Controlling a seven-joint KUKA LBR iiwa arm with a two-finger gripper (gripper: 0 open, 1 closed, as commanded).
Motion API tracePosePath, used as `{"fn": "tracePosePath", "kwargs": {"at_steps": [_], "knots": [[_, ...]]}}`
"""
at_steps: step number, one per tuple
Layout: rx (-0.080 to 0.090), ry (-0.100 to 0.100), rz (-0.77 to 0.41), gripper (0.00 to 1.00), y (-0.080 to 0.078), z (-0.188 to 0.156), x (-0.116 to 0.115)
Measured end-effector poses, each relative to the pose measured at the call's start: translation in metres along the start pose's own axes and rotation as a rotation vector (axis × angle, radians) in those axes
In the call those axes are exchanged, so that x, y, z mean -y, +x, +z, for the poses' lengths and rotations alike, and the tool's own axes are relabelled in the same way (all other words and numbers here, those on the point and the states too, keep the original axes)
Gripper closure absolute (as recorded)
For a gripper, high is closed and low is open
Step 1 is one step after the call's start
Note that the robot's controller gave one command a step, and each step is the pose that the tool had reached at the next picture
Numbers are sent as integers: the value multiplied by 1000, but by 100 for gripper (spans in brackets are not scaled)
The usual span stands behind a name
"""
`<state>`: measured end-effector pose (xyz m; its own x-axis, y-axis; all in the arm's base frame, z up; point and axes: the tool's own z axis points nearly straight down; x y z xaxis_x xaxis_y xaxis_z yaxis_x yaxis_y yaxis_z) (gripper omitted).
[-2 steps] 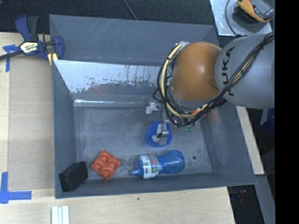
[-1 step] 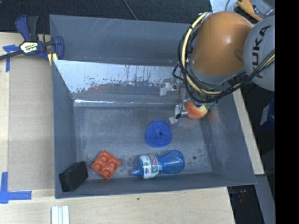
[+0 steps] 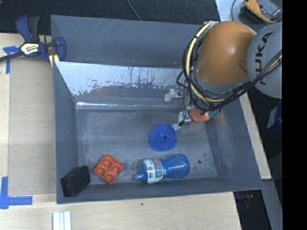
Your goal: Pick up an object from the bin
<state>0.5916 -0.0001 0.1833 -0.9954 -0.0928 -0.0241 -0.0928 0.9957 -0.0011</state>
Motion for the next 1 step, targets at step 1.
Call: {"fn": "tracePosePath", "kwargs": {"at_steps": [1], "knots": [[-16, -2, 12, 0, 13, -10, -1]]}}
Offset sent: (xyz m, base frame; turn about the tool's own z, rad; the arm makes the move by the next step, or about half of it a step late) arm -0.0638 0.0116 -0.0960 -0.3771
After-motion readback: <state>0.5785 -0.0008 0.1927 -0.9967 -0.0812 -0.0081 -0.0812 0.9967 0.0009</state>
